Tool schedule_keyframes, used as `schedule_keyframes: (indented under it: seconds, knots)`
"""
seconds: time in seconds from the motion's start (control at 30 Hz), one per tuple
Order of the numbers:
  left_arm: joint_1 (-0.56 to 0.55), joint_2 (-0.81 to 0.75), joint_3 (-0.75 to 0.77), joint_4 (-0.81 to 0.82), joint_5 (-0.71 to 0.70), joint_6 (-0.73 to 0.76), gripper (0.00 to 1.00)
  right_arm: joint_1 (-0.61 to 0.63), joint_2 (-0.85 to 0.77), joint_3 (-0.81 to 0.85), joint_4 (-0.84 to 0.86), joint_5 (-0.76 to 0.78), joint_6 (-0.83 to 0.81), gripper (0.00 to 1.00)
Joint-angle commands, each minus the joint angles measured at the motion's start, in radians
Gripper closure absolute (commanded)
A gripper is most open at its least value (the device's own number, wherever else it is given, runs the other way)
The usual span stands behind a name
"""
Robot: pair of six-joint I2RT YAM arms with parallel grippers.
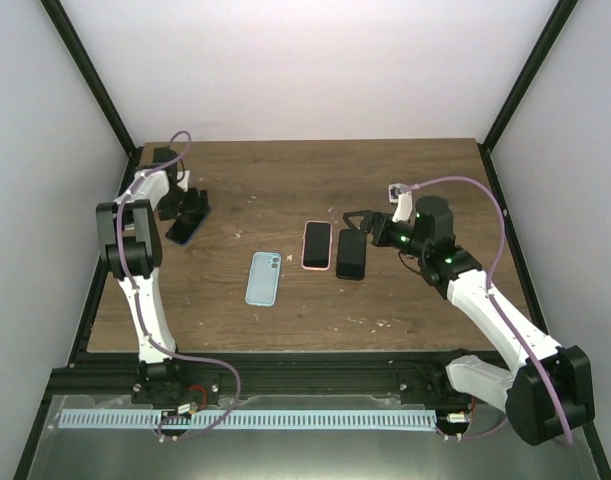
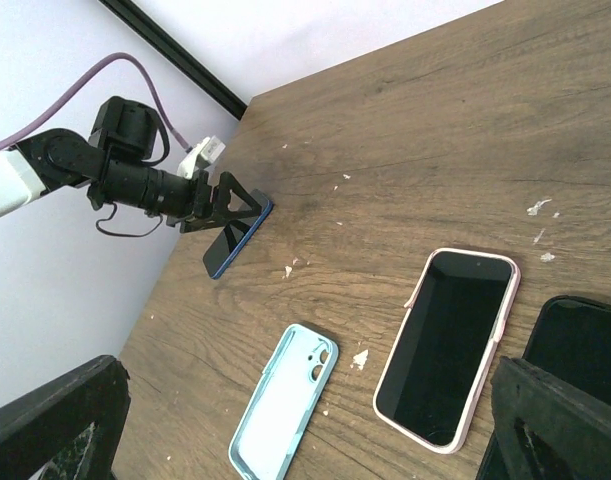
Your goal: Put the phone into the phone case
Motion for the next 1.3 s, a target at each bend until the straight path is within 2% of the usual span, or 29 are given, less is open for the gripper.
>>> schedule_keyframes:
  seconds: [0.0,0.4,0.57,0.87,1.07,1.27]
  knots:
    - [0.005,0.005,0.037,-0.053,0.055,-0.013,0.00,-0.009,-0.014,0.012,-0.003,-0.002,-0.007,0.00]
    - [0.002,-0.055,-0.027,-0.140,0.101,-0.027,0.00,-0.009,-0.018,0.000,0.017,-0.020,0.005,0.00]
    - [-0.009,-0.097,-0.089,-0.123,0.093,-0.022,0.00,-0.010,-0.037,-0.017,0.025,-0.014,0.008,0.00]
    - [-0.074,-0.086,-0.133,-0.101,-0.119,-0.029,0.04,-0.009,-0.057,-0.022,0.017,-0.011,0.004,0.00]
    - [-0.086,-0.075,-0.141,-0.075,-0.158,-0.023,0.12,-0.009,-0.067,-0.026,0.011,0.003,-0.001,0.00]
    - [-0.097,-0.065,-0.138,-0.049,-0.196,-0.017,0.11,-0.009,-0.066,-0.022,0.007,0.004,-0.005,0.00]
